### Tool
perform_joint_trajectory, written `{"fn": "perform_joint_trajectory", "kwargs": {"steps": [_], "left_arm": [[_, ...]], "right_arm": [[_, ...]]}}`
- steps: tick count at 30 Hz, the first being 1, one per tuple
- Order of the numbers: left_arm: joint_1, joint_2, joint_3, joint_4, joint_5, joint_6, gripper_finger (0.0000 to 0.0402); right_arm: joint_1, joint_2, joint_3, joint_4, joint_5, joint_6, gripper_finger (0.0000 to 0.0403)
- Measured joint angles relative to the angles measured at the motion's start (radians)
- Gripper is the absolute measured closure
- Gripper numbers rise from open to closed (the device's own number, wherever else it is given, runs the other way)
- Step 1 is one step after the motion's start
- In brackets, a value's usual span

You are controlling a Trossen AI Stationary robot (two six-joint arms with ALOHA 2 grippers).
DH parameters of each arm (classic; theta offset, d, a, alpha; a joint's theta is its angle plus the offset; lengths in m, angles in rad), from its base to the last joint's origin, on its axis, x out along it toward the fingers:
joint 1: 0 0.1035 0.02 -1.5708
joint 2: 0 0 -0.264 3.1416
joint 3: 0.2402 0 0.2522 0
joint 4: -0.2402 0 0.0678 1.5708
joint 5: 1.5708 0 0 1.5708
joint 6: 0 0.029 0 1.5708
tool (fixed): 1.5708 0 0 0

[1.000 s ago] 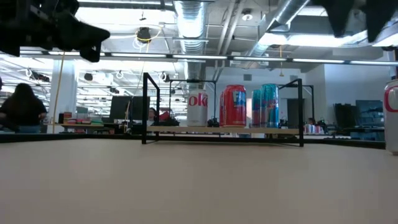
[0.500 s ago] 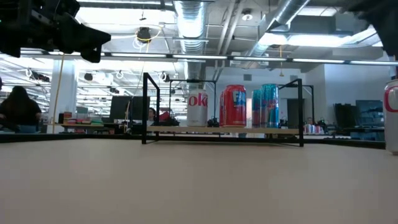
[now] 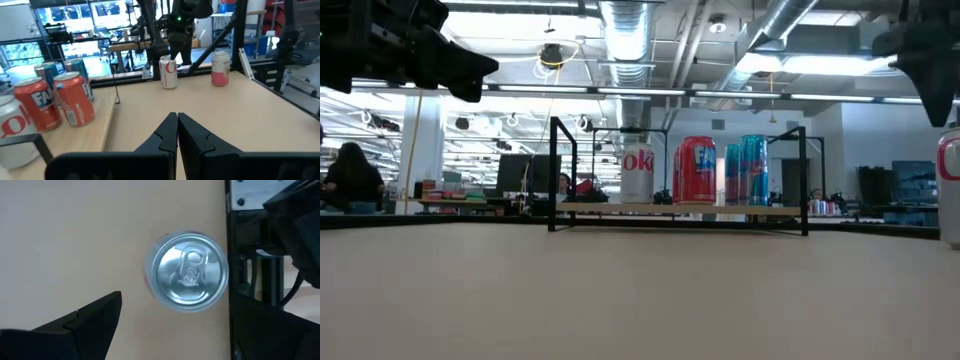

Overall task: Place canned beverage on shelf
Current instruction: Put the silver soda can on the shelf aligned with the other silver soda can on the shelf

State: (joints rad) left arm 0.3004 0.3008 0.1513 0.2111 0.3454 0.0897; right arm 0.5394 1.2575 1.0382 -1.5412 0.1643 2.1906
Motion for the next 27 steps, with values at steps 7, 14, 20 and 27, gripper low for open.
{"fn": "perform_joint_trajectory", "kwargs": {"steps": [7,14,20,27], "left_arm": [[0.0,0.0,0.0,-0.021,-0.045,-0.001,0.0401],[0.0,0.0,0.0,-0.021,-0.045,-0.001,0.0402],[0.0,0.0,0.0,-0.021,-0.045,0.003,0.0401],[0.0,0.0,0.0,-0.021,-0.045,0.002,0.0401]], "right_arm": [[-0.034,0.0,-0.11,0.087,-0.002,0.0,0.0007],[-0.037,0.001,-0.169,0.15,-0.002,-0.018,0.0007],[-0.037,0.0,-0.176,0.163,-0.003,-0.038,0.0039],[-0.038,0.001,-0.173,0.168,0.017,-0.099,0.009]]}}
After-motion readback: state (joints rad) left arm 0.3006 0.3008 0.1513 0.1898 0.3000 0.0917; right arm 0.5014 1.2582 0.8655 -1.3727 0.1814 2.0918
